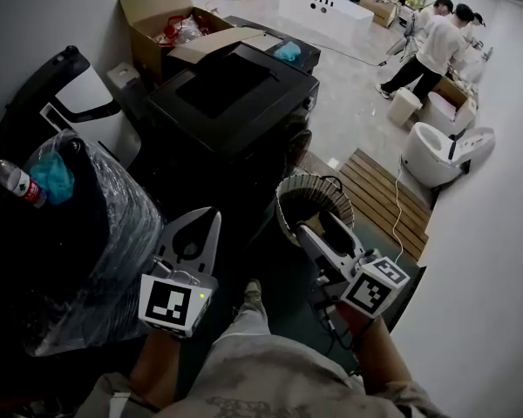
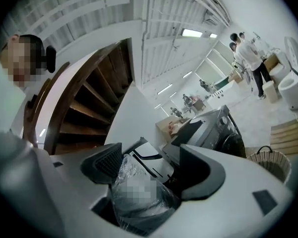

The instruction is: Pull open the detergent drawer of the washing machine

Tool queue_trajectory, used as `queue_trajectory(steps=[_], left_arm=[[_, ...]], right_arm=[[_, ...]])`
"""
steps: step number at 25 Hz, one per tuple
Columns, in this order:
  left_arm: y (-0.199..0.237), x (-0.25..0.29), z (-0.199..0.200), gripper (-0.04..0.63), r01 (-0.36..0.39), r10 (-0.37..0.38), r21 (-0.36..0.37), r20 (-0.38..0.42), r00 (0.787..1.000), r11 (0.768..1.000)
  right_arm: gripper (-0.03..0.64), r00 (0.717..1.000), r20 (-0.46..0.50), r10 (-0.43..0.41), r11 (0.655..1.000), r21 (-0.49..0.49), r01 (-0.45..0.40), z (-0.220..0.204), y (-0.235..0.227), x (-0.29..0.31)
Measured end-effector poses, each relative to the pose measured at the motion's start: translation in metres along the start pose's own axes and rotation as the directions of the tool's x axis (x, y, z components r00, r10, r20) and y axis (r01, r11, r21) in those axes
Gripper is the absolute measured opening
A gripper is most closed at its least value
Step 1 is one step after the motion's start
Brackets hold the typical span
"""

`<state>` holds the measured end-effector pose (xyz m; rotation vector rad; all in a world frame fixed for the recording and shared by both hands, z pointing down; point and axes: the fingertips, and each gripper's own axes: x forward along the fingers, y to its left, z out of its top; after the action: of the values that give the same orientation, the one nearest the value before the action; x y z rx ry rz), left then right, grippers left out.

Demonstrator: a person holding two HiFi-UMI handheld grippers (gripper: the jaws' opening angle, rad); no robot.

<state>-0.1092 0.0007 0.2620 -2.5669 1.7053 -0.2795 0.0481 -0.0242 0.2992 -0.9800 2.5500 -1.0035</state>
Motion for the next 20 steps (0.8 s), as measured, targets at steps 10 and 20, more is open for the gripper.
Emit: queue_trajectory(steps=[10, 20], left_arm=[[0.085, 0.081, -0.048, 0.015, 0.005, -0.009, -0.060, -0.060, 0.998, 0.998], [0.125, 0.129, -0.100, 0.015, -0.005, -0.012, -0.130, -0.129, 0.992, 0.991]], right_arm=[[0.350, 0.995, -0.100, 0.003, 0.967, 0.252, 0.023, -0.033, -0.071, 0.128], [0.351, 0.990, -0.140, -0.008, 0.900, 0.430, 0.069, -0.067, -0.142, 0.204]])
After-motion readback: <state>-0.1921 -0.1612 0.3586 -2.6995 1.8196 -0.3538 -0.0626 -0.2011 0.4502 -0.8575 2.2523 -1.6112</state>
